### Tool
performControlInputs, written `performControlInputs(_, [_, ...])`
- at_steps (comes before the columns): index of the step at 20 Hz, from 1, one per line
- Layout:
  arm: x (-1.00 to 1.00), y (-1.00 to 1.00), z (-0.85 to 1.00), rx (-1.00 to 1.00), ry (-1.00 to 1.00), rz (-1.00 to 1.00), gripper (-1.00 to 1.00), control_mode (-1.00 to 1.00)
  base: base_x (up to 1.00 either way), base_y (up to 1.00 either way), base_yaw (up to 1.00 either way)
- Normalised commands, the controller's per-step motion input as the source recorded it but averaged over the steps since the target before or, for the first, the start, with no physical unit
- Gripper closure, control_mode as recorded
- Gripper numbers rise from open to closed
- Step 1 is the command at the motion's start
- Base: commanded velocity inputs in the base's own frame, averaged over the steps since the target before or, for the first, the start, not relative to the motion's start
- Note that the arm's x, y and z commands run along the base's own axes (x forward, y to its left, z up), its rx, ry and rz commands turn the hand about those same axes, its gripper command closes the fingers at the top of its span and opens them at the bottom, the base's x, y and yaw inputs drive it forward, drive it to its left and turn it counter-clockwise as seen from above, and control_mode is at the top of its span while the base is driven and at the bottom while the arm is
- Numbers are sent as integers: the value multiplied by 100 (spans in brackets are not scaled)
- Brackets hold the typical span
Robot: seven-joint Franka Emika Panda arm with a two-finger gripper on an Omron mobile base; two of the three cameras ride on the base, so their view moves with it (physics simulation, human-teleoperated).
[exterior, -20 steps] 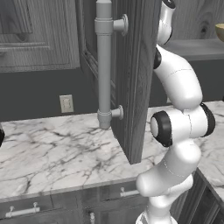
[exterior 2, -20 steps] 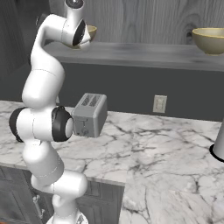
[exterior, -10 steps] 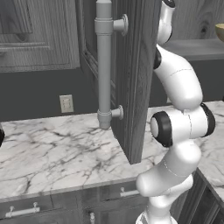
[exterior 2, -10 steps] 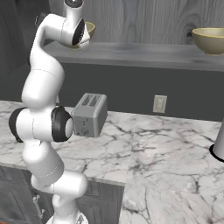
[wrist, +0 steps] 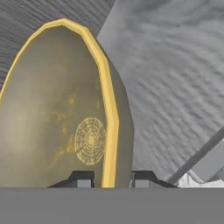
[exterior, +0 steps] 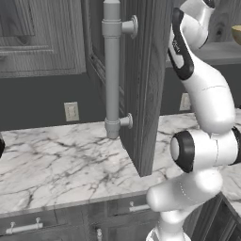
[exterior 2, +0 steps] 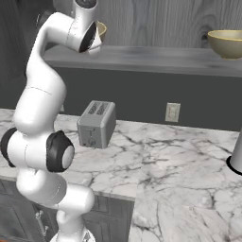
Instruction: Pick both bowls and place them on the counter. Then place the banana in one bowl and place the eggplant in the other bowl.
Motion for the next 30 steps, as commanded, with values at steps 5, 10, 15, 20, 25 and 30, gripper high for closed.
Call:
performControlInputs(5, [-100,-46,0,7,-10,-5,100,-100,0,0,0])
performControlInputs(10, [-100,-31,0,3,-13,-5,100,-100,0,0,0])
performControlInputs(15, [-100,-5,-20,-1,-3,-1,100,-100,0,0,0])
performControlInputs(20, [-100,-3,-32,-3,0,0,100,-100,0,0,0])
performControlInputs(25, [-94,-3,-25,-2,0,0,100,-100,0,0,0])
performControlInputs(30, [-52,3,-21,-3,1,-1,100,-100,0,0,0])
